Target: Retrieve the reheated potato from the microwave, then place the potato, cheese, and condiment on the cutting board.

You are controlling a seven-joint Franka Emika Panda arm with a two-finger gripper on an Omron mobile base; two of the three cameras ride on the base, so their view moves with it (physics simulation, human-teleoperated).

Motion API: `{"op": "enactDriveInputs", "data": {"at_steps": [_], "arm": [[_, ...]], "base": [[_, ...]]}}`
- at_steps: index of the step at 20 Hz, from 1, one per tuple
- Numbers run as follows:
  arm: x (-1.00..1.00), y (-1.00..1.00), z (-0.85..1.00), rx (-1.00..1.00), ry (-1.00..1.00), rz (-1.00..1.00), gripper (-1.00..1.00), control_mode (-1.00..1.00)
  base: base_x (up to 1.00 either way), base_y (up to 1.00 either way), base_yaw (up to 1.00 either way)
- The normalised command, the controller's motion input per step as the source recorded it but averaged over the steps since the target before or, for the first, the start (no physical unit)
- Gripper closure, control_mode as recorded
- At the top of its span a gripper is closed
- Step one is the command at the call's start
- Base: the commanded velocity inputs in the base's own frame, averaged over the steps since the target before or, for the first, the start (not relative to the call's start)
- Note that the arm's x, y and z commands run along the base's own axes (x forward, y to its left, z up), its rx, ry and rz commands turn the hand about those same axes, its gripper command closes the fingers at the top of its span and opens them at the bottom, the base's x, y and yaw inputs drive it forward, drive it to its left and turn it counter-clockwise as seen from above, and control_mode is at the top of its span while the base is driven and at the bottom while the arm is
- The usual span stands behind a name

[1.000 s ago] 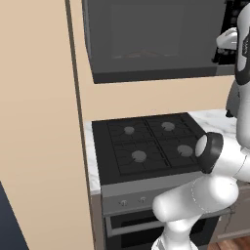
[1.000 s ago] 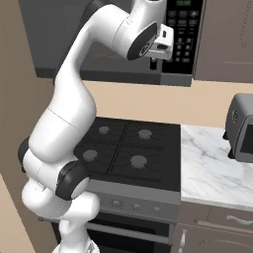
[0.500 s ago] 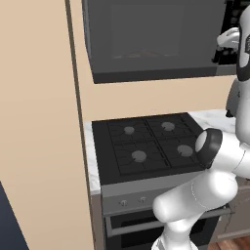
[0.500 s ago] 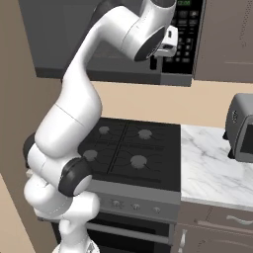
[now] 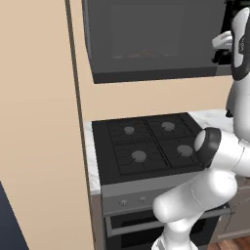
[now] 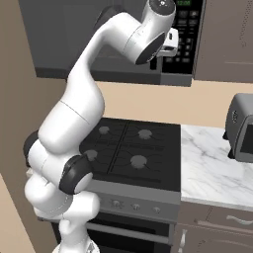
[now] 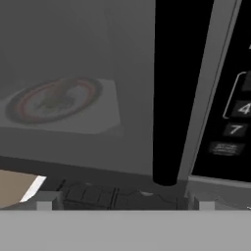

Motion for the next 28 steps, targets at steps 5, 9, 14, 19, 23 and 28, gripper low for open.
{"op": "enactDriveInputs", "data": {"at_steps": [5, 9, 14, 19, 23, 28], "arm": [[0.36, -0.03, -0.04, -0.01, 0.00, -0.03, -1.00, -1.00], [0.35, -0.10, 0.00, 0.00, 0.00, -0.05, -1.00, -1.00], [0.27, -0.14, 0.00, 0.00, 0.00, -0.07, -1.00, -1.00], [0.27, -0.17, 0.00, 0.00, 0.00, -0.08, -1.00, -1.00], [0.26, -0.16, 0.00, 0.00, 0.00, -0.06, -1.00, -1.00], [0.27, -0.11, 0.00, 0.00, 0.00, -0.04, -1.00, -1.00]], "base": [[0.00, 0.00, 0.00], [0.00, 0.00, 0.00], [0.00, 0.00, 0.00], [0.00, 0.00, 0.00], [0.00, 0.00, 0.00], [0.00, 0.00, 0.00]]}}
